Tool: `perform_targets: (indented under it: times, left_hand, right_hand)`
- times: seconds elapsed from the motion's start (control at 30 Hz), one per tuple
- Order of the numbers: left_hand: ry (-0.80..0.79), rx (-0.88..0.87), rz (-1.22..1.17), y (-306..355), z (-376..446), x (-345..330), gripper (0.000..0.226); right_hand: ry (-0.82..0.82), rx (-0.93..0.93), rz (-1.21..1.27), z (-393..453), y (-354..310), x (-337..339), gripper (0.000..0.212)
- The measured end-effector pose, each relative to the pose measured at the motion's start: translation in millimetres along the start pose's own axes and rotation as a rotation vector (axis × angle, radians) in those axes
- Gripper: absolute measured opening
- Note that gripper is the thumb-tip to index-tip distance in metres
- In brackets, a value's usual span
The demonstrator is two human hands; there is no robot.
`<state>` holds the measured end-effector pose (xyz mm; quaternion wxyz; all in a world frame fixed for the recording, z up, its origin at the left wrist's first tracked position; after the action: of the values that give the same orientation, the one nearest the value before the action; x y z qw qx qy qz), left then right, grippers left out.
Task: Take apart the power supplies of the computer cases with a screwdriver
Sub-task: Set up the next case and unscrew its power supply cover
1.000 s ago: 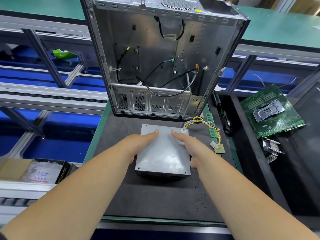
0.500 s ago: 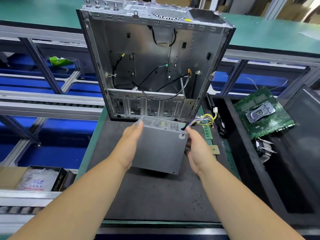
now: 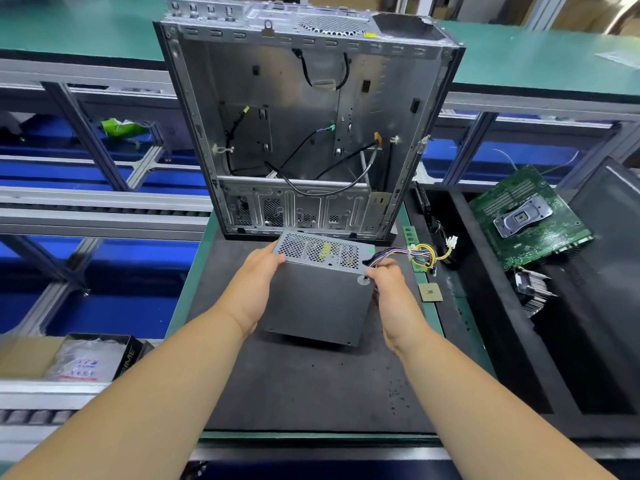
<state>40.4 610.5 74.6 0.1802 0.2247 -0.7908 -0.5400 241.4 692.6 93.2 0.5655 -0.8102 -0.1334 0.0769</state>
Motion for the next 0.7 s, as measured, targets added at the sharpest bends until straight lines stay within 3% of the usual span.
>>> perform_targets:
  times: [0.17,0.3,0.5,0.63,0.7]
  left_hand:
    - [-0.071,-0.090,0.108,1,11,3,0.054]
    - [-0.159,-0.165,0.183,6,10,9,0.057]
    - [-0.191,-0.203,0.034,6,-11,8,0.055]
    - [-0.215,-0.187,0.036,4,-10,10,0.060]
    - [-0.228,-0.196,0.062,4,-11,11,0.057]
  right_hand:
    - [0.028,0.037,-0.078,3,4,-3,0.005]
    - [-0.009,0.033,-0.082,3,10,3,0.027]
    - [0.011,0.119,-0.183,-8,26,4,0.029]
    - [-0.073,0.231,-0.184,-13,34,10,0.028]
    - [-0.110,0.261,-0.168,-16,32,12,0.038]
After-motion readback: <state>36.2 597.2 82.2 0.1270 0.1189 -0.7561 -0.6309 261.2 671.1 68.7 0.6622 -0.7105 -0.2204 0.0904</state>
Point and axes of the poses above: each hand's wrist, its own z-axis towards the middle knuckle, its own x-axis out of the back of the hand, y = z × x, the point moved 2 cm from there along z, towards the middle knuckle, and after that the axes turned 3 degrees about y, right-handed, at the moved point
